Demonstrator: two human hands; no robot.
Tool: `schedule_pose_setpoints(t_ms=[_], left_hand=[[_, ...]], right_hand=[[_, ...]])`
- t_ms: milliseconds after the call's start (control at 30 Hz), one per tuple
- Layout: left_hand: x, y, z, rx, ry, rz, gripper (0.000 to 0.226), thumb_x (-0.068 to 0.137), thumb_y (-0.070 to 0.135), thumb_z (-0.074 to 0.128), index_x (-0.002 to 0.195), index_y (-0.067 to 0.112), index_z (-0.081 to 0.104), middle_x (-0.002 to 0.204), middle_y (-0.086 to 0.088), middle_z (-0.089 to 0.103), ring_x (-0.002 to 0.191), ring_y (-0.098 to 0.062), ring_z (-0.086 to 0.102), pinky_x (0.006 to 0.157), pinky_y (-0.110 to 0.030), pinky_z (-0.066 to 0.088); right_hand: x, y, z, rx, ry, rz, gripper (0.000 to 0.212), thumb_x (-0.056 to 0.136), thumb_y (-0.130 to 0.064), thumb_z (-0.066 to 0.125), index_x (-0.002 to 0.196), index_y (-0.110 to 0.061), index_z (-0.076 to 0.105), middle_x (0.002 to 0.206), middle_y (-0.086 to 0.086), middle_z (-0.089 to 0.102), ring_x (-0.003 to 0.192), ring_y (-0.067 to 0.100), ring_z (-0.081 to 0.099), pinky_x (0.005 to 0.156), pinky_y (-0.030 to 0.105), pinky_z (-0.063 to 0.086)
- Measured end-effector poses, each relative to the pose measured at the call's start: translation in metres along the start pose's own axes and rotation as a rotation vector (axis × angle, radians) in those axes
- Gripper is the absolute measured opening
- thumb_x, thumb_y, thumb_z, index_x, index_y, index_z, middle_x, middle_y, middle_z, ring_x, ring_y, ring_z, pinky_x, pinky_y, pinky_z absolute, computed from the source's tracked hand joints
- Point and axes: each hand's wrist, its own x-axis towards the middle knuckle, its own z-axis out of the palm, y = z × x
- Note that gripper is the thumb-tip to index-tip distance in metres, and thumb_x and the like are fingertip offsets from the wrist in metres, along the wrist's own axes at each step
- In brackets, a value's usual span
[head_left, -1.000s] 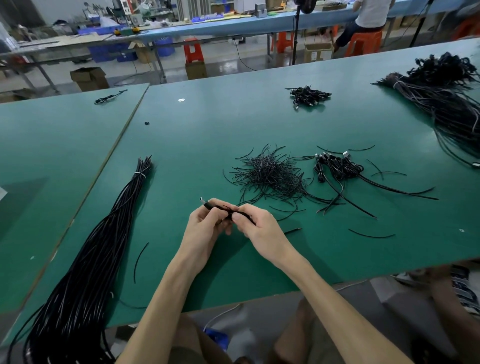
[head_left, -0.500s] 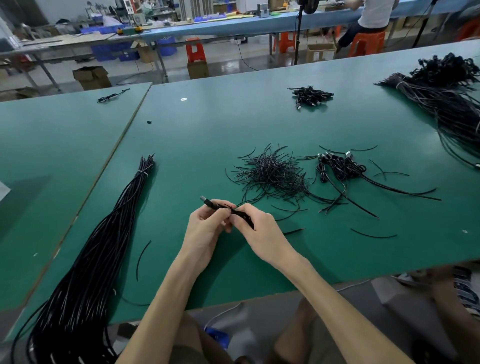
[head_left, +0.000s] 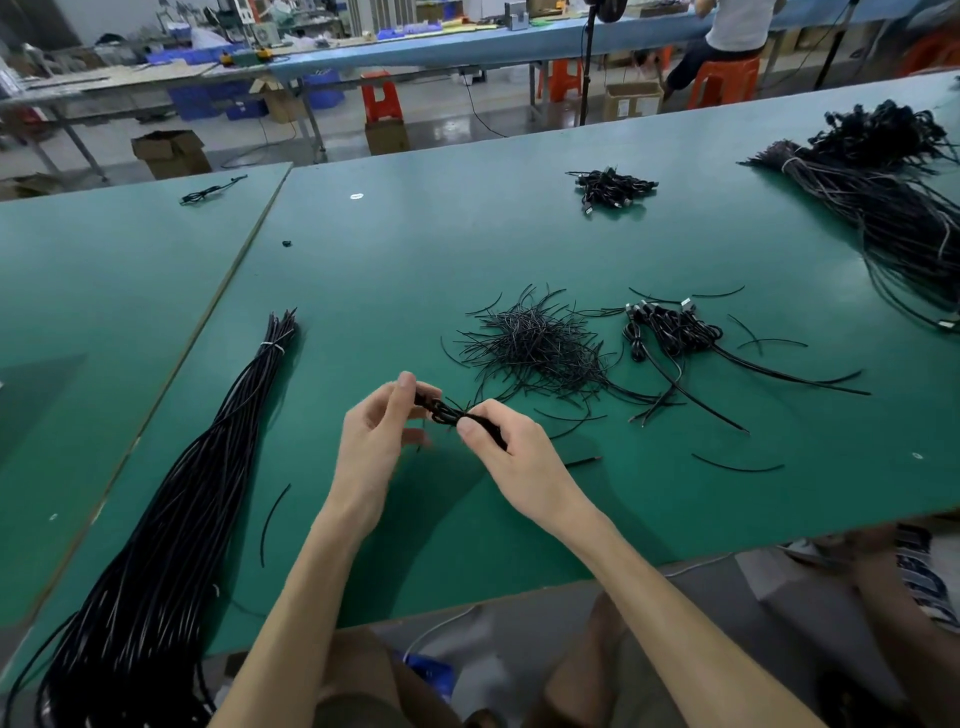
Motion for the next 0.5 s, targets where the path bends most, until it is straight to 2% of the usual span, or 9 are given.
schedule_pose_setpoints(t_ms=[67,133,200,267,367,500], left_hand=[[0.002,0.005,-0.006,0.166,0.066,0.137,0.022,0.103,0.040,0.057,0.102,0.024,0.072,0.101,0.003,0.073,0.093,-0.015,0.068,0.071,-0.030,0.057],[0.003,0.011,-0.010,0.301,0.058,0.277,0.014,0.100,0.031,0.063,0.112,0.025,0.065,0.106,0.005,0.068,0.099,-0.015,0.067,0.078,-0.027,0.054],[0.002,0.013,-0.010,0.534,0.022,0.443,0.019,0.097,0.015,0.069,0.114,0.022,0.064,0.110,0.007,0.062,0.104,-0.015,0.061,0.084,-0.017,0.048],[-0.001,0.011,-0.009,0.740,-0.022,0.543,0.018,0.096,0.007,0.068,0.112,0.015,0.068,0.108,0.009,0.060,0.102,-0.016,0.056,0.090,-0.017,0.045],[-0.006,0.007,-0.009,0.899,-0.049,0.593,0.012,0.099,0.017,0.065,0.105,0.009,0.072,0.102,0.004,0.064,0.100,-0.017,0.057,0.092,-0.032,0.047],[-0.015,0.005,-0.005,0.924,0.070,0.568,0.026,0.099,0.034,0.060,0.093,0.012,0.073,0.096,0.005,0.065,0.092,-0.016,0.058,0.088,-0.032,0.045]], right_hand=[[0.000,-0.001,0.001,-0.012,-0.014,-0.013,0.022,0.106,-0.031,0.054,0.092,-0.016,0.060,0.066,-0.009,0.044,0.058,0.007,0.033,0.055,0.023,0.031],[0.000,-0.001,0.002,-0.014,-0.022,-0.024,0.022,0.107,-0.031,0.054,0.091,-0.016,0.060,0.068,-0.005,0.045,0.059,0.008,0.034,0.056,0.023,0.031],[0.000,-0.002,0.002,-0.017,-0.022,-0.026,0.022,0.107,-0.030,0.054,0.091,-0.016,0.059,0.066,-0.005,0.044,0.058,0.008,0.033,0.054,0.023,0.031],[0.000,-0.001,0.003,-0.013,-0.010,-0.018,0.021,0.107,-0.029,0.053,0.091,-0.017,0.058,0.064,-0.006,0.043,0.056,0.009,0.033,0.053,0.024,0.029],[0.001,0.000,0.002,-0.020,0.021,-0.005,0.021,0.107,-0.029,0.053,0.092,-0.015,0.059,0.063,-0.006,0.044,0.054,0.009,0.032,0.051,0.024,0.029],[0.001,0.000,0.003,-0.030,0.030,-0.006,0.020,0.107,-0.029,0.053,0.093,-0.016,0.059,0.062,-0.007,0.043,0.053,0.009,0.032,0.050,0.025,0.029]])
